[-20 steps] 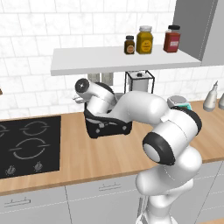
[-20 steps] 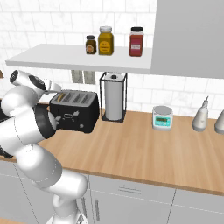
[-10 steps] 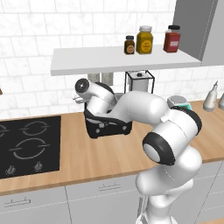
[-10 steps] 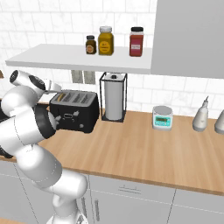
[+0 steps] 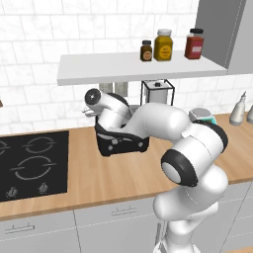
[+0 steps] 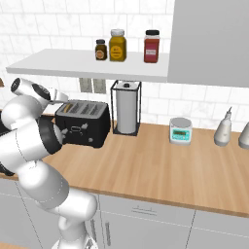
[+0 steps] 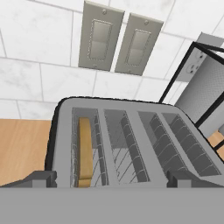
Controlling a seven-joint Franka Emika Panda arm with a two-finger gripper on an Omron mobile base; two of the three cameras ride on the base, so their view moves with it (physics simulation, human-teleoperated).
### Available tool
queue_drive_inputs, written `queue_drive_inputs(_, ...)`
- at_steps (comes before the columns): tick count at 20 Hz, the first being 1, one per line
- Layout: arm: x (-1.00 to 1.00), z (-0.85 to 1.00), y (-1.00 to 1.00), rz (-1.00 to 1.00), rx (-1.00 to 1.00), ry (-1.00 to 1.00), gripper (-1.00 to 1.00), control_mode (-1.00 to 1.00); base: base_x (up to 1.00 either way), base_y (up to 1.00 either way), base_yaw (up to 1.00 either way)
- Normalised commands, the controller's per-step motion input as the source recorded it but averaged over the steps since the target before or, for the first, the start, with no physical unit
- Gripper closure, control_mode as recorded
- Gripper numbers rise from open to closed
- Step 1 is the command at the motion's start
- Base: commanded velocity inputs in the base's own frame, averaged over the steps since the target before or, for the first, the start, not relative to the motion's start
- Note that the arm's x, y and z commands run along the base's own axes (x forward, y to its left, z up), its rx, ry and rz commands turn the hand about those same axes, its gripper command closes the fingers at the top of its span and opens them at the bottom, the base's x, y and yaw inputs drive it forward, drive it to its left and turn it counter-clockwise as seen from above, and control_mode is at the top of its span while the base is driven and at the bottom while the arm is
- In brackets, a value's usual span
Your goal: Start the toaster. Once the lever pops up, take the bread to the plate on the dining counter.
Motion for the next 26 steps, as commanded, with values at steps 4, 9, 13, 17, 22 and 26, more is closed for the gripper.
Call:
queue_drive_inputs(4, 0.0, 0.0, 0.0, 0.0, 0.0, 0.0, -1.0, -1.0, 0.0, 0.0, 0.0)
queue_drive_inputs(9, 0.0, 0.0, 0.0, 0.0, 0.0, 0.0, -1.0, -1.0, 0.0, 0.0, 0.0)
queue_drive_inputs(13, 0.0, 0.0, 0.0, 0.0, 0.0, 0.0, -1.0, -1.0, 0.0, 0.0, 0.0)
queue_drive_inputs(17, 0.0, 0.0, 0.0, 0.0, 0.0, 0.0, -1.0, -1.0, 0.0, 0.0, 0.0)
queue_drive_inputs(22, 0.0, 0.0, 0.0, 0.0, 0.0, 0.0, -1.0, -1.0, 0.0, 0.0, 0.0)
queue_drive_inputs(26, 0.0, 0.0, 0.0, 0.0, 0.0, 0.0, -1.0, -1.0, 0.0, 0.0, 0.0)
